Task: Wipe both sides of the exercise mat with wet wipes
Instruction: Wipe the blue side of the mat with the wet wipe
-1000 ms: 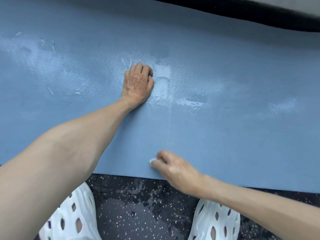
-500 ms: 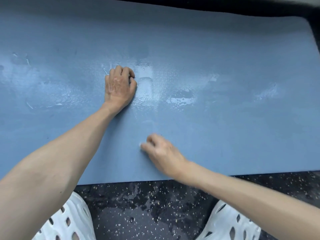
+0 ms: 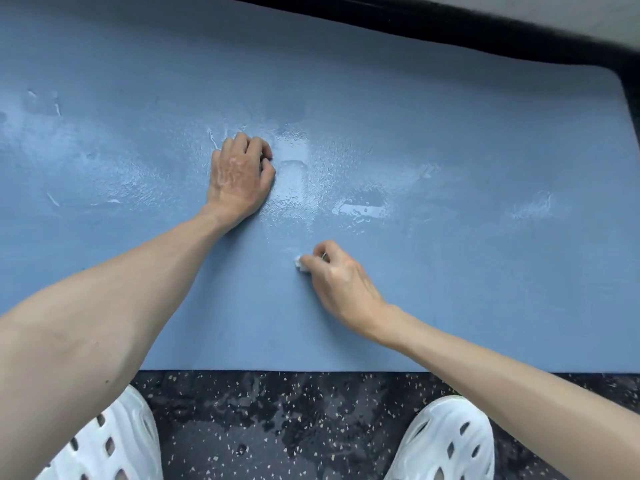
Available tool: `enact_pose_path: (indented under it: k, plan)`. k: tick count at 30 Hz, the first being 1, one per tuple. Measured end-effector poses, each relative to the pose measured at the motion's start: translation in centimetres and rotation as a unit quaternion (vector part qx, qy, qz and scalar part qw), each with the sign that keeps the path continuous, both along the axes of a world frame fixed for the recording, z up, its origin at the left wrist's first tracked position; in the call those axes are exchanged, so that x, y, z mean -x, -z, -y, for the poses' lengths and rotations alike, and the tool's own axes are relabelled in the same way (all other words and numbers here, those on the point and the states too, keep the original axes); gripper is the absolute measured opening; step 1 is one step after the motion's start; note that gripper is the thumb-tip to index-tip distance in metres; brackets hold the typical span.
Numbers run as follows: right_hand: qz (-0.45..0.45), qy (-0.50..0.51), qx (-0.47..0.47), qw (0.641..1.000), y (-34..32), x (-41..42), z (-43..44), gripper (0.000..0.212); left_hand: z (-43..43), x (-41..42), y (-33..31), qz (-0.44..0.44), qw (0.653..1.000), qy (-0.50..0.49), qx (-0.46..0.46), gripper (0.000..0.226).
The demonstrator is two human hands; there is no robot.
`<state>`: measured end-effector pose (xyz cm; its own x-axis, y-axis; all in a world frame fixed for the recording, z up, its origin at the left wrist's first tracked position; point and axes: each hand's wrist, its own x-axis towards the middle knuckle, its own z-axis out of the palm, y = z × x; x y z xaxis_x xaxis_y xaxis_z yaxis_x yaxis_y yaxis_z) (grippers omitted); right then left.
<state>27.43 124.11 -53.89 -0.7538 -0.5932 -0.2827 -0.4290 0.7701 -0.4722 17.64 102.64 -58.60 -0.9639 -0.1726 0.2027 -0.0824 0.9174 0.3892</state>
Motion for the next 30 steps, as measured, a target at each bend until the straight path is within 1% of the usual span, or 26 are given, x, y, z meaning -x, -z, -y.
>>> enact_pose_path:
  k: [1, 2, 3, 4, 5, 7, 9, 10, 11, 13, 15, 16, 17, 18, 19, 21, 23, 24, 25, 26, 28, 30]
  plan:
    - [0.016, -0.012, 0.003, 1.0, -0.2, -0.7, -0.5, 0.028, 0.0, 0.0, 0.0, 0.001, 1.0, 0.0, 0.0, 0.019]
    - [0.018, -0.047, 0.006, 0.999, -0.5, -1.9, -1.4, 0.027, 0.0, 0.0, 0.0, 0.003, 1.0, 0.0, -0.001, 0.018]
    - [0.022, -0.097, 0.024, 0.995, -0.6, -3.6, -2.4, 0.027, -0.1, 0.0, 0.0, 0.003, 1.0, 0.001, -0.001, 0.018]
    - [0.047, -0.138, 0.034, 0.989, -1.0, -5.3, -3.2, 0.026, -0.1, 0.0, 0.0, 0.003, 1.0, 0.002, -0.001, 0.018]
    - [0.077, -0.166, 0.047, 0.982, -1.4, -6.8, -4.0, 0.025, -0.1, 0.0, 0.1, 0.002, 1.0, 0.002, 0.001, 0.018]
    - [0.088, -0.196, 0.041, 0.976, -1.7, -7.4, -4.8, 0.024, 0.0, 0.0, 0.2, -0.003, 1.0, 0.003, 0.004, 0.018]
    - [0.058, -0.177, 0.03, 0.982, -1.3, -5.6, -4.2, 0.03, 0.0, 0.0, 0.3, -0.005, 1.0, 0.003, 0.007, 0.018]
    - [0.031, -0.143, 0.029, 0.989, -1.0, -4.1, -3.6, 0.031, 0.0, 0.0, 0.3, -0.005, 1.0, 0.005, 0.007, 0.018]
    - [0.004, -0.107, 0.038, 0.994, -0.6, -2.2, -2.8, 0.03, 0.0, 0.0, 0.2, -0.007, 1.0, 0.007, 0.008, 0.019]
    - [-0.051, -0.035, 0.027, 0.998, 0.3, 1.9, -1.4, 0.026, -0.1, 0.1, 0.1, -0.011, 1.0, 0.007, 0.008, 0.019]
    - [-0.084, 0.042, 0.027, 0.995, 0.5, 4.7, -0.3, 0.018, -0.2, 0.1, 0.2, -0.01, 1.0, 0.005, 0.005, 0.019]
    - [-0.097, 0.065, 0.034, 0.993, 0.6, 5.2, 0.0, 0.019, -0.1, 0.2, 0.2, -0.008, 1.0, 0.005, 0.004, 0.019]
    - [-0.109, 0.059, 0.041, 0.991, 0.8, 4.9, 0.1, 0.024, -0.1, 0.1, 0.3, -0.009, 1.0, 0.004, 0.004, 0.018]
    - [-0.111, 0.027, 0.044, 0.992, 0.9, 3.9, -0.1, 0.03, 0.0, 0.1, 0.3, -0.01, 1.0, 0.006, 0.003, 0.018]
    - [-0.101, -0.012, 0.041, 0.994, 0.8, 2.3, -0.6, 0.031, 0.0, 0.1, 0.4, -0.012, 1.0, 0.007, 0.003, 0.018]
    - [-0.057, -0.087, 0.052, 0.993, 0.3, -2.0, -2.6, 0.025, 0.1, 0.1, 0.3, -0.013, 1.0, 0.007, 0.003, 0.018]
    - [-0.008, -0.189, 0.079, 0.979, -0.7, -5.5, -4.5, 0.025, 0.2, 0.1, 0.3, -0.014, 1.0, 0.005, 0.003, 0.017]
    - [0.02, -0.213, 0.08, 0.974, -1.0, -6.4, -5.1, 0.025, 0.2, 0.1, 0.3, -0.014, 1.0, 0.006, 0.003, 0.017]
    - [0.03, -0.223, 0.073, 0.972, -0.9, -6.5, -5.4, 0.026, 0.2, 0.0, 0.3, -0.013, 1.0, 0.006, 0.003, 0.017]
    - [0.007, -0.221, 0.076, 0.972, -0.6, -5.9, -5.4, 0.029, 0.1, 0.0, 0.4, -0.011, 1.0, 0.007, 0.005, 0.017]
    - [-0.032, -0.157, 0.087, 0.983, 0.3, -3.3, -4.3, 0.029, 0.0, 0.0, 0.4, -0.007, 1.0, 0.006, 0.009, 0.017]
    - [-0.096, -0.089, 0.069, 0.989, 0.8, 0.6, -3.0, 0.031, -0.2, 0.1, 0.4, -0.006, 1.0, 0.005, 0.011, 0.018]
